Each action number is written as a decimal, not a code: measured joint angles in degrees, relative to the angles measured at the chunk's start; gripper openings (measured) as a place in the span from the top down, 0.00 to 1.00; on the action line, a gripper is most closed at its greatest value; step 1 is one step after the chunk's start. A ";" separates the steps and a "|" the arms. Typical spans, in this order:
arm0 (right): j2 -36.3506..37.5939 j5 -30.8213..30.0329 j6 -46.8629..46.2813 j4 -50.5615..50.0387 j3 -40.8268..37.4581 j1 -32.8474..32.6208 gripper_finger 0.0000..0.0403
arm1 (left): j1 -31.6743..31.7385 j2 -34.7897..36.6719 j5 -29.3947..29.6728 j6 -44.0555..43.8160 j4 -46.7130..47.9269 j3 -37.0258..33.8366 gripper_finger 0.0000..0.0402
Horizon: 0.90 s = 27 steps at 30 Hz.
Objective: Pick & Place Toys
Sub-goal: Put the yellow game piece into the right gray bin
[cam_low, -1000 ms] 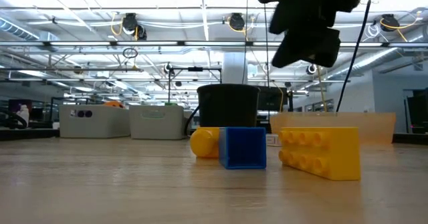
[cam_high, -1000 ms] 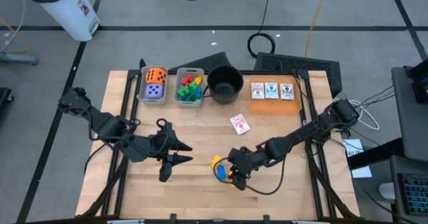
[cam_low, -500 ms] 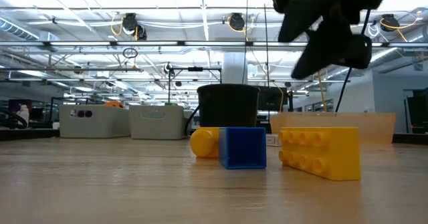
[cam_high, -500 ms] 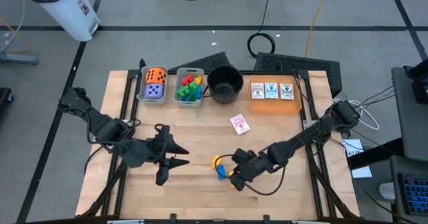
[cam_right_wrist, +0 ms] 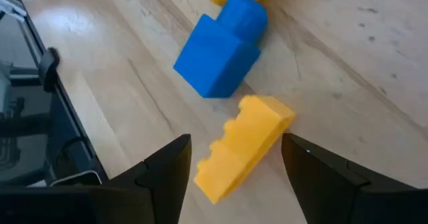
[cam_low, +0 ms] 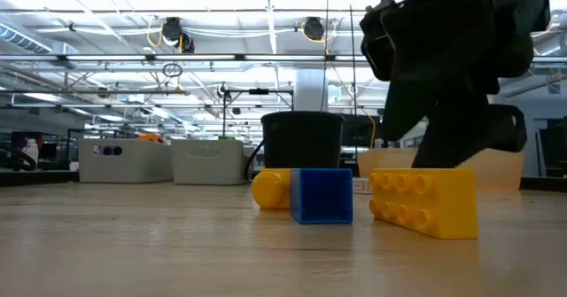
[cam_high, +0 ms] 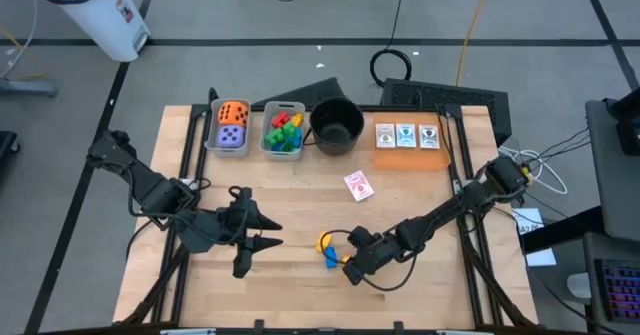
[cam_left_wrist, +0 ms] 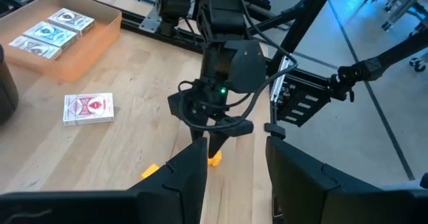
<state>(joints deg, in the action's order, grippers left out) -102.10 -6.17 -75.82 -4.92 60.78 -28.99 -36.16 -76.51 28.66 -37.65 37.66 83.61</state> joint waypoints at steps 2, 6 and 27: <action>-0.43 0.00 0.26 -0.27 0.01 0.00 0.45 | 0.00 0.00 0.00 -0.02 -0.03 0.00 0.61; -2.28 0.27 0.05 0.24 -0.01 0.00 0.47 | 0.00 0.00 0.00 -0.09 -0.07 0.00 0.61; -0.34 2.10 8.48 1.02 0.06 1.97 0.74 | 0.06 0.00 0.03 -1.24 -0.19 0.00 0.61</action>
<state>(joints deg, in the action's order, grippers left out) -102.44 -4.08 -67.34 -3.89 60.84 -27.03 -36.11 -76.51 28.69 -38.89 37.47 83.61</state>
